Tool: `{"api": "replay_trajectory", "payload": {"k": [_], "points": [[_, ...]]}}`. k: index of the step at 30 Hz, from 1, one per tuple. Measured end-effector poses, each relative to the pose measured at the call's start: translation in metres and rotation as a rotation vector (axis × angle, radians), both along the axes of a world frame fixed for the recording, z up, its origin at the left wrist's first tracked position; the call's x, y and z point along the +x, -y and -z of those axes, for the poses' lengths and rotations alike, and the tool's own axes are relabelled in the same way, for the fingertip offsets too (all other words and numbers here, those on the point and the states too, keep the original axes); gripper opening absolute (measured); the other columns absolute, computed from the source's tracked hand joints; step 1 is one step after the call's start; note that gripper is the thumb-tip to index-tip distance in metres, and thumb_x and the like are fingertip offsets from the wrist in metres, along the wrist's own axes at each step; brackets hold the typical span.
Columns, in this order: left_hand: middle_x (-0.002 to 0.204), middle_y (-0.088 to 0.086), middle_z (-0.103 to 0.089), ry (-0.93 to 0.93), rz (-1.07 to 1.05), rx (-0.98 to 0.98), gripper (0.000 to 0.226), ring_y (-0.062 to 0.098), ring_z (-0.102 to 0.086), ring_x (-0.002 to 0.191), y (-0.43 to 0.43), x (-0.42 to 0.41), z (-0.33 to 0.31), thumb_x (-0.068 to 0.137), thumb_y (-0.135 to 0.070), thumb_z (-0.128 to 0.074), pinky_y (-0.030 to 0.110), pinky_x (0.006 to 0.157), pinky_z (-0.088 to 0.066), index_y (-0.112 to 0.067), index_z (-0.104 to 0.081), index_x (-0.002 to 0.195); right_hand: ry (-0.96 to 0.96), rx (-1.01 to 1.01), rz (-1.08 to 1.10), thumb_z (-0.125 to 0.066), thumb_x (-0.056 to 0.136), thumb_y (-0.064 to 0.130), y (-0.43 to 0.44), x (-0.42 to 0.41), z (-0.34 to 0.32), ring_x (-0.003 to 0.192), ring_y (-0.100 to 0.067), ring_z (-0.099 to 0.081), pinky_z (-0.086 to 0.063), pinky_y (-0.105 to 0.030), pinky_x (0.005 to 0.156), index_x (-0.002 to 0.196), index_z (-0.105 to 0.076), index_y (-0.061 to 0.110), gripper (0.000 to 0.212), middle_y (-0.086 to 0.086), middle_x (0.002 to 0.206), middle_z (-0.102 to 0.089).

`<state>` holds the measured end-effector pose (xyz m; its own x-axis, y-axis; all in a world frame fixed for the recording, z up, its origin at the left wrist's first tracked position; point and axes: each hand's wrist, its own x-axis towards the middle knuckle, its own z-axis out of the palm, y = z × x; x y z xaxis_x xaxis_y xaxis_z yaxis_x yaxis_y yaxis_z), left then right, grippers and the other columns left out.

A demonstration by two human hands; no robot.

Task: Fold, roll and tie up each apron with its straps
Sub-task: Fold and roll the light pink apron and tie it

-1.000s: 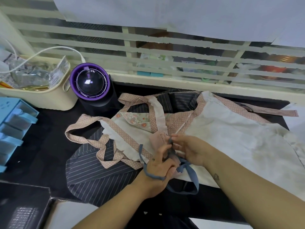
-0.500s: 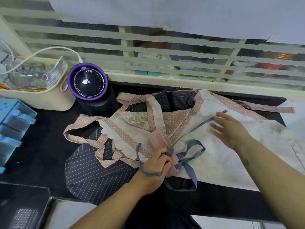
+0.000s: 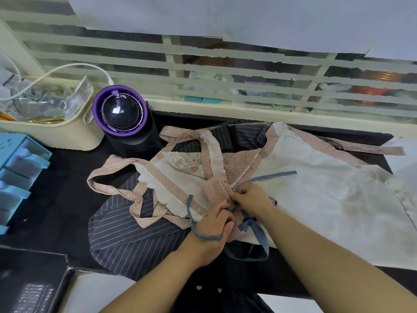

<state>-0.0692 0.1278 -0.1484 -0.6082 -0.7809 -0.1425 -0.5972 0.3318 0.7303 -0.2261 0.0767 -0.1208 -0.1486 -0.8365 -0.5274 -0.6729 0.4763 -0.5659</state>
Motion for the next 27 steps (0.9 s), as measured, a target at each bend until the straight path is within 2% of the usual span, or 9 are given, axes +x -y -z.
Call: {"api": "replay_trajectory", "payload": {"k": [3,6,9,11,13,15,18,23,27], "points": [[0.129,-0.007,-0.037,0.0,-0.143,-0.091,0.043,0.019,-0.059,0.097,0.0,0.005,0.0,0.093,-0.047,-0.024,0.033,0.083,-0.05,-0.02,-0.045,0.119,0.015,-0.112,0.15,-0.061,0.092,0.026,-0.001,-0.009,0.003,0.052,-0.016,-0.042,-0.035,-0.029,0.052,0.055,-0.041,0.011,0.045,-0.005,0.054,-0.044],[0.094,0.002,-0.054,0.154,-0.318,-0.409,0.017,0.02,-0.059,0.073,0.001,0.017,0.002,0.089,-0.032,-0.048,0.03,0.066,-0.051,-0.016,-0.055,0.09,-0.109,-0.122,0.062,-0.06,0.093,0.024,-0.004,-0.028,0.005,0.049,-0.011,-0.037,-0.026,-0.024,0.046,0.051,-0.036,0.013,0.05,-0.002,0.051,-0.041],[0.068,0.006,-0.055,0.451,-0.24,-0.528,0.024,0.024,-0.054,0.062,0.004,0.024,-0.001,0.064,-0.018,-0.083,0.028,0.056,-0.051,-0.012,-0.06,0.064,-0.118,-0.109,0.082,-0.061,0.092,0.023,-0.007,-0.036,0.007,0.049,-0.011,-0.038,-0.026,-0.022,0.045,0.051,-0.037,0.013,0.049,-0.001,0.05,-0.042],[0.063,0.004,-0.056,0.546,-0.191,-0.484,0.027,0.024,-0.053,0.059,0.01,0.024,0.001,0.055,-0.017,-0.088,0.03,0.057,-0.047,-0.015,-0.062,0.059,-0.05,-0.077,0.155,-0.061,0.092,0.02,-0.007,-0.035,0.007,0.048,-0.012,-0.038,-0.027,-0.023,0.046,0.052,-0.04,0.012,0.047,-0.002,0.051,-0.042],[0.069,0.003,-0.059,0.644,-0.12,-0.422,0.02,0.024,-0.054,0.067,0.015,0.022,-0.003,0.062,-0.023,-0.083,0.032,0.066,-0.042,-0.018,-0.065,0.066,0.226,-0.044,0.385,-0.057,0.096,0.015,-0.006,-0.035,0.005,0.041,-0.011,-0.039,-0.033,-0.021,0.043,0.06,-0.048,0.008,0.037,-0.006,0.054,-0.047],[0.101,0.006,-0.061,0.695,-0.076,-0.329,0.02,0.026,-0.055,0.096,0.019,0.02,-0.012,0.093,-0.033,-0.055,0.033,0.084,-0.042,-0.018,-0.066,0.098,0.66,0.023,0.636,-0.047,0.101,0.013,-0.007,-0.029,-0.006,0.034,-0.008,-0.04,-0.038,-0.018,0.038,0.073,-0.052,0.005,0.03,-0.011,0.067,-0.061],[0.12,0.007,-0.055,0.64,-0.133,-0.219,0.042,0.023,-0.049,0.113,0.026,0.019,-0.013,0.105,-0.035,-0.024,0.029,0.091,-0.038,-0.014,-0.06,0.112,0.982,0.105,0.618,-0.035,0.104,0.018,-0.009,-0.021,-0.02,0.036,-0.011,-0.043,-0.038,-0.019,0.04,0.069,-0.043,0.011,0.037,-0.015,0.083,-0.071],[0.119,0.006,-0.055,0.678,-0.107,-0.165,0.038,0.023,-0.049,0.112,0.032,0.021,-0.016,0.104,-0.034,-0.028,0.029,0.09,-0.039,-0.015,-0.061,0.109,0.415,0.048,-0.104,-0.035,0.103,0.021,-0.012,-0.029,-0.022,0.044,-0.013,-0.048,-0.038,-0.023,0.051,0.063,-0.039,0.011,0.042,-0.017,0.075,-0.07],[0.12,0.006,-0.053,0.7,-0.057,-0.128,0.03,0.024,-0.049,0.109,0.033,0.027,-0.021,0.103,-0.025,-0.032,0.029,0.083,-0.04,-0.016,-0.06,0.109,0.177,-0.087,-0.236,-0.038,0.103,0.023,-0.012,-0.039,-0.019,0.049,-0.002,-0.047,-0.039,-0.015,0.058,0.06,-0.047,0.009,0.047,-0.003,0.057,-0.056]]}}
